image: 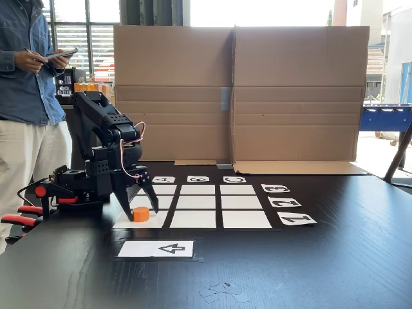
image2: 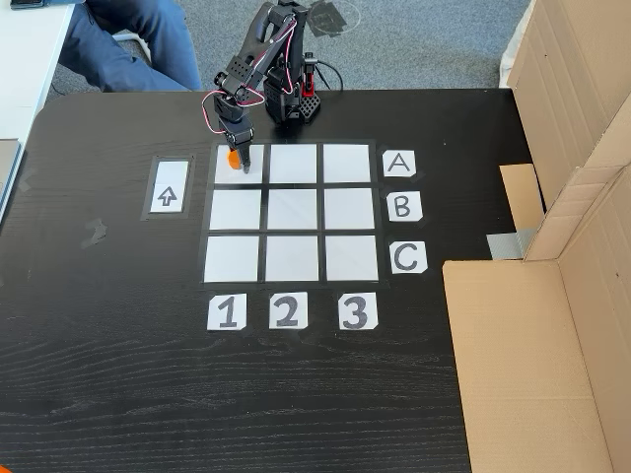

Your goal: Pick up the round, orange token and place it in the grid on square A1.

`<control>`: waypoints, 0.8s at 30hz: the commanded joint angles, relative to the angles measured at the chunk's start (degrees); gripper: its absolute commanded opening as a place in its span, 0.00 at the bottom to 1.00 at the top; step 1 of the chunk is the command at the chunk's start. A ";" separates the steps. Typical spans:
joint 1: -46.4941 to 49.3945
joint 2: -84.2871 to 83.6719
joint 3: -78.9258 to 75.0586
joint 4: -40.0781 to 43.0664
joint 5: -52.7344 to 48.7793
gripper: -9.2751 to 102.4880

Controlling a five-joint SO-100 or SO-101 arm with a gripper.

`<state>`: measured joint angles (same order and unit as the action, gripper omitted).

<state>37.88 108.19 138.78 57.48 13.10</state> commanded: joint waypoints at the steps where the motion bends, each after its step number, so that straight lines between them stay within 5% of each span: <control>1: 0.18 2.46 -2.37 1.58 0.35 0.34; 24: 14.85 19.25 -32.70 20.48 0.26 0.35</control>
<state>49.57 125.07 111.27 76.99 13.45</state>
